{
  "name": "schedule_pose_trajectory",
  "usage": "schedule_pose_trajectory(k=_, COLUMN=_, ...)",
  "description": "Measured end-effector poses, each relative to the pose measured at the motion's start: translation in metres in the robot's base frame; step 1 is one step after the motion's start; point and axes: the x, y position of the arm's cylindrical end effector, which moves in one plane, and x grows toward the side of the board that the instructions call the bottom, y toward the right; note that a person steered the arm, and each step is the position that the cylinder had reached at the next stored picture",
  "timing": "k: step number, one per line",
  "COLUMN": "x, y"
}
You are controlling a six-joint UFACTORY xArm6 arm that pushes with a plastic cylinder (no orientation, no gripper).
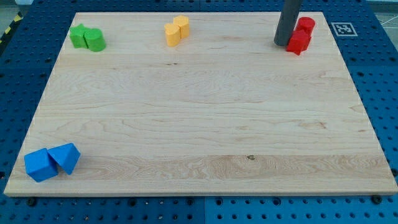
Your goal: Push the red star below the red circle
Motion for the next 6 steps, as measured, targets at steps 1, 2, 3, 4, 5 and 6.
schedule_pose_trajectory(k=1, x=0.000, y=0.000)
schedule_pose_trajectory(k=2, x=0.006, y=0.023)
schedule_pose_trajectory(k=3, x=0.006, y=0.025)
schedule_pose_trajectory(k=4, x=0.006, y=0.022)
schedule_pose_trajectory(k=5, x=-0.010, y=-0.026)
schedule_pose_trajectory(k=6, x=-0.025, y=-0.072)
